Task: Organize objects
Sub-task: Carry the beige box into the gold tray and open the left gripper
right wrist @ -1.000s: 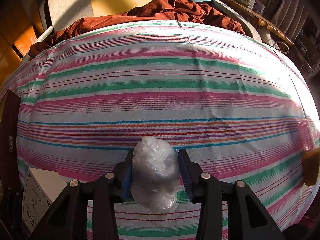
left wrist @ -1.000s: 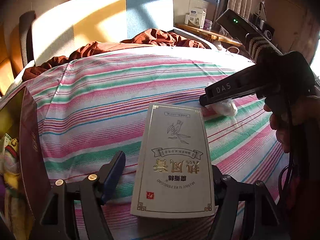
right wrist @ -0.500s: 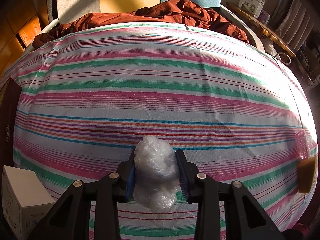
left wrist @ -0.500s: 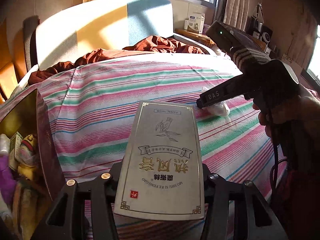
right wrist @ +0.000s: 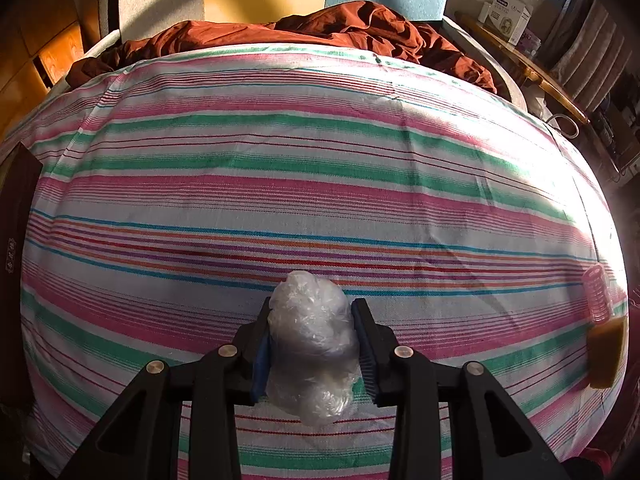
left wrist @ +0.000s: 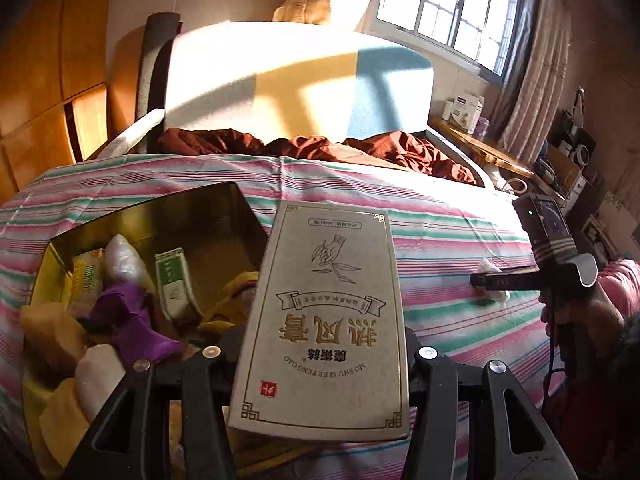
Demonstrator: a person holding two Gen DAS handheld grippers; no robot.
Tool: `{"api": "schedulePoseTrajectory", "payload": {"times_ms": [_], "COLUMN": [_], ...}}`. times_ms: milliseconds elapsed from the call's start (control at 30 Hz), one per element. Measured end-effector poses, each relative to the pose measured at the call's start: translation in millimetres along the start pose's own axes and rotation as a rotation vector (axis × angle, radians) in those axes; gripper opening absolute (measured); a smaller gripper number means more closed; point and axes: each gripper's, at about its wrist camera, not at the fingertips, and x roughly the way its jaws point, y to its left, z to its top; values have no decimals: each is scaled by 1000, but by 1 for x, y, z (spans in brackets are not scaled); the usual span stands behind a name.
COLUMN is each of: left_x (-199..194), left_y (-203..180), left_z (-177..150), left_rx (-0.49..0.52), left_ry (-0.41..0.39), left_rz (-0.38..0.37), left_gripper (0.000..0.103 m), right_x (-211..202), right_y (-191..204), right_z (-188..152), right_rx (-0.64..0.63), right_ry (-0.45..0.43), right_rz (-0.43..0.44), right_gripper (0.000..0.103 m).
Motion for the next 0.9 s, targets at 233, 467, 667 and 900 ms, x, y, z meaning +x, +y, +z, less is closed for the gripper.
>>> {"api": "schedulePoseTrajectory", "payload": {"times_ms": [233,467,667,900], "left_x": [6,38,75,79], "left_y": [91,131,142,129], "left_z": [17,21,26,30], "left_rx": [-169,-253,-271,-233], "left_ry": [21,101,187,181], "left_rz": [193,277,302,290], "left_gripper": [52,53,53,60], "right_x": [0,0,1,0], "right_y": [7,7,10,10], "right_z": [-2,-1,-1,-1], "right_rx": [-25,-41,-58,-67], "right_ry": [-5,-9,-14,-18], "right_rz": [-25,-37,-51,-56], "right_gripper": [36,36,36,36]}}
